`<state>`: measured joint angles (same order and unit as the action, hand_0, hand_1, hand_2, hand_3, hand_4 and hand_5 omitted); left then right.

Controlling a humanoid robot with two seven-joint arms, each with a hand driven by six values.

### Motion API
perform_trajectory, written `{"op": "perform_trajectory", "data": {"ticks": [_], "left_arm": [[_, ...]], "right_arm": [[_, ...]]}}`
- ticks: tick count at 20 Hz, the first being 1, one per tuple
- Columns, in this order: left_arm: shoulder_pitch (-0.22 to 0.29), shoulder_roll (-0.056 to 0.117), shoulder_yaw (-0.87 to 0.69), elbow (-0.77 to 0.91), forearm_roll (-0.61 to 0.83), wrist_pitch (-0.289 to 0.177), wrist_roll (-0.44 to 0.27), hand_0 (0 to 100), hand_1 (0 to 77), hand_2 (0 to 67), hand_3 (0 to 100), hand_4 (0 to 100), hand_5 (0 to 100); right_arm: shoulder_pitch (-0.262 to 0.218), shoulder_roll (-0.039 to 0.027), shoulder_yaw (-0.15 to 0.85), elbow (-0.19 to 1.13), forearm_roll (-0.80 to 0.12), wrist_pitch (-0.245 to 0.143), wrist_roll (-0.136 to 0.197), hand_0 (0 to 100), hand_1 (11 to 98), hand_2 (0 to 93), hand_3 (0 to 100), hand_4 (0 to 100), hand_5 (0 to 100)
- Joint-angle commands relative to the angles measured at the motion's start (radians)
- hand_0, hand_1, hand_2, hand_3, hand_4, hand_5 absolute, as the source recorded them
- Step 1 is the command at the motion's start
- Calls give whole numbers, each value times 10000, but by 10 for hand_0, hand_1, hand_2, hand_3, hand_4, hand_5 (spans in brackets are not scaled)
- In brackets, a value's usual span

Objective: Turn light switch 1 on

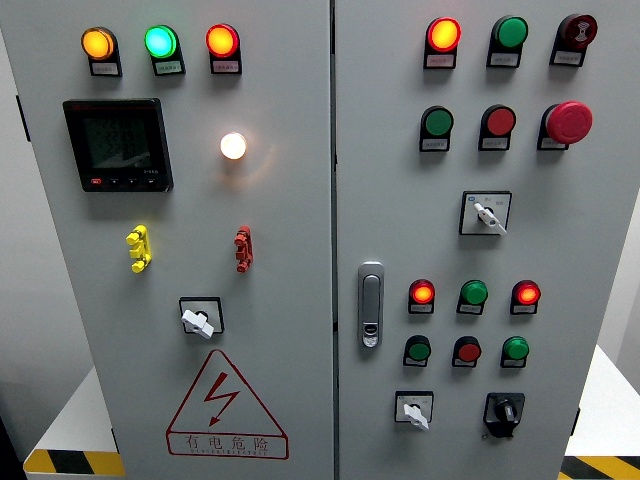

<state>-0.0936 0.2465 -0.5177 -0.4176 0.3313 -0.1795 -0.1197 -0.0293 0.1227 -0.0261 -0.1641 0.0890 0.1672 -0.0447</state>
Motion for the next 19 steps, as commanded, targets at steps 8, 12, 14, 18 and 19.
{"op": "perform_trajectory", "data": {"ticks": [8, 12, 14, 18, 19], "left_arm": [[475, -1022, 3181, 3423, -322, -1795, 521, 0, 0, 99, 45, 52, 88], [552, -1130, 3444, 3562, -322, -1412, 568, 0, 0, 60, 0, 0, 31], [552, -1115, 3459, 3562, -322, -1304, 568, 0, 0, 51, 0, 0, 24], [552, -1130, 3459, 3608, -291, -1288, 598, 0, 0, 39, 0, 0, 16], [552, -1130, 3459, 3608, -276, -1273, 598, 0, 0, 38, 0, 0, 15]], "right_arm": [[1, 0, 0, 0, 0, 0, 17, 0, 226, 0, 110, 230, 146], [1, 0, 0, 0, 0, 0, 17, 0, 225, 0, 110, 230, 146], [1, 0, 0, 0, 0, 0, 17, 0, 225, 0, 110, 230, 146], [1, 0, 0, 0, 0, 0, 2, 0, 225, 0, 110, 230, 146], [1, 0, 0, 0, 0, 0, 2, 0, 225, 0, 110, 230, 146]]}}
